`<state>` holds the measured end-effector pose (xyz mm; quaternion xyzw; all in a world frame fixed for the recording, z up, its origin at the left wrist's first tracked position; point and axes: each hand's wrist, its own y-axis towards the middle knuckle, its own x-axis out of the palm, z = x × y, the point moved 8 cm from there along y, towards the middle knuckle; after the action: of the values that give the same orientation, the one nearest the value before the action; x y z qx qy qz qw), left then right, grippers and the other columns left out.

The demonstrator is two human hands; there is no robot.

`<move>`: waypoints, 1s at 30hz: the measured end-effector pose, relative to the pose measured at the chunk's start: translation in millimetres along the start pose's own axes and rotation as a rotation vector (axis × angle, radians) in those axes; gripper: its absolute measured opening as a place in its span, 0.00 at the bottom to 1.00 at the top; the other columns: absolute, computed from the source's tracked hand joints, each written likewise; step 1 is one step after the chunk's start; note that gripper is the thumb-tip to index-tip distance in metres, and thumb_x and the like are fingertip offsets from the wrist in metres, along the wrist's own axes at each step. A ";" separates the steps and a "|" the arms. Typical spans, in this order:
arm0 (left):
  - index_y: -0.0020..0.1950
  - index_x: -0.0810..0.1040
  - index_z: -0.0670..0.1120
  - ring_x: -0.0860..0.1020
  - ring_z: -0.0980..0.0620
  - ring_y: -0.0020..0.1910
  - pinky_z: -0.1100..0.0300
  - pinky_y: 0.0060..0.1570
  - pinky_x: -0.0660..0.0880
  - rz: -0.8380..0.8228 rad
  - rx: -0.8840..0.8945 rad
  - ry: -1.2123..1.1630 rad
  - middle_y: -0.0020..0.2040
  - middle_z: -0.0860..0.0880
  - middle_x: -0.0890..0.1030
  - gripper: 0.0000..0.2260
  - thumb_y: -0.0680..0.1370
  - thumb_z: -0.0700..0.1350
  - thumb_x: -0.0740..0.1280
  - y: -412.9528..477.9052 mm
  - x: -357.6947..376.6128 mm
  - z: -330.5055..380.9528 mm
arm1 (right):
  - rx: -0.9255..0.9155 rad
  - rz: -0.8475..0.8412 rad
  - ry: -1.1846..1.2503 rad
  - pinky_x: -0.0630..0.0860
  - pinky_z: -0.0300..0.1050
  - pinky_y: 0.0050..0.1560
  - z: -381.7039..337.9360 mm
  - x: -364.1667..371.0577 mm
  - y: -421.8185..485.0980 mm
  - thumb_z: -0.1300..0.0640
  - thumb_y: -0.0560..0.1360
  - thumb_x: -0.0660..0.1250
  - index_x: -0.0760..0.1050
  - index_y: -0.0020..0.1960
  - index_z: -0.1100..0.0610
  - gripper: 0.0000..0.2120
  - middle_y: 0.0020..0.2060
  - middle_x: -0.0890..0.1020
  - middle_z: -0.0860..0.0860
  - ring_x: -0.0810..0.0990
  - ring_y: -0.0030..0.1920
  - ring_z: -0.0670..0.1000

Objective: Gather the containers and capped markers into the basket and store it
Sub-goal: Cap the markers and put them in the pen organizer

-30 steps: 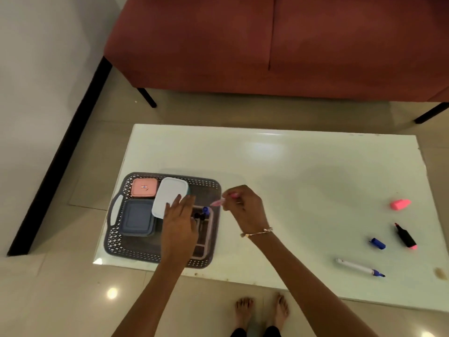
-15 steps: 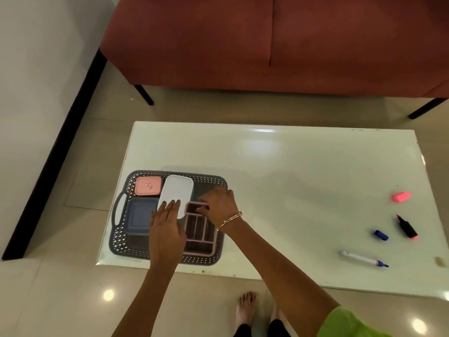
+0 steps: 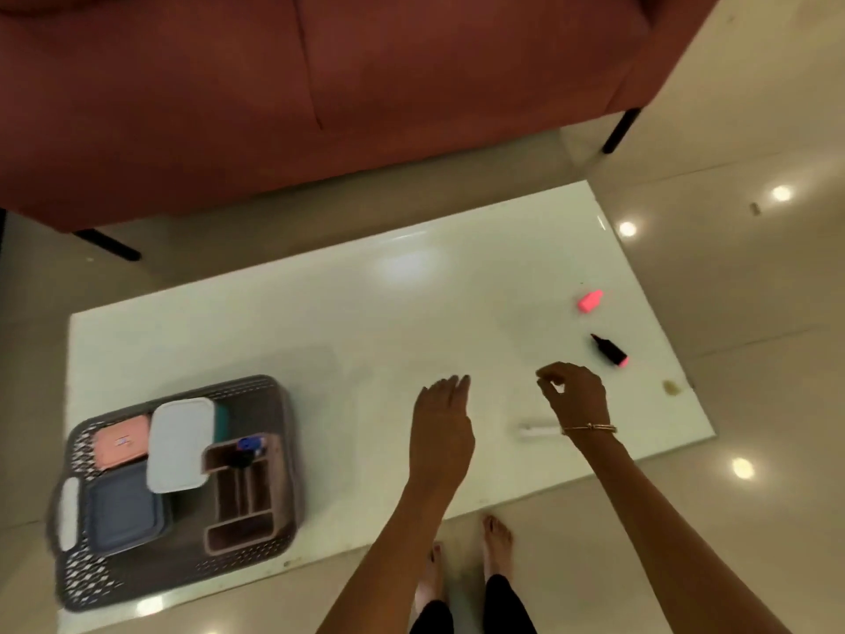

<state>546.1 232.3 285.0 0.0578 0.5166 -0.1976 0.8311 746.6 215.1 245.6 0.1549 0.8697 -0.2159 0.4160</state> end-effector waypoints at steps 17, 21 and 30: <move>0.36 0.76 0.48 0.75 0.52 0.33 0.60 0.32 0.73 -0.303 0.106 0.256 0.34 0.51 0.76 0.16 0.57 0.36 0.79 13.9 185.1 50.7 | -0.145 -0.248 -0.173 0.75 0.48 0.42 100.3 19.6 55.0 0.63 0.68 0.71 0.80 0.46 0.62 0.07 0.42 0.82 0.58 0.79 0.43 0.59; 0.38 0.76 0.47 0.76 0.53 0.31 0.61 0.28 0.74 -0.266 0.011 0.208 0.34 0.51 0.78 0.18 0.56 0.35 0.79 11.3 162.8 37.0 | -0.120 -0.368 -0.148 0.71 0.41 0.42 106.8 9.4 40.3 0.64 0.65 0.73 0.80 0.43 0.61 0.07 0.40 0.84 0.57 0.80 0.41 0.57; 0.39 0.78 0.45 0.77 0.51 0.30 0.60 0.26 0.73 -0.172 -0.043 0.137 0.32 0.49 0.79 0.14 0.60 0.35 0.79 7.8 109.9 15.4 | -0.180 -0.464 -0.107 0.66 0.31 0.37 52.0 22.6 16.0 0.65 0.64 0.75 0.81 0.42 0.62 0.08 0.38 0.85 0.58 0.81 0.40 0.58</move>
<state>604.7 205.3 194.4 0.0091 0.5794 -0.2526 0.7748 774.2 204.6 194.6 -0.0983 0.8743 -0.2350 0.4131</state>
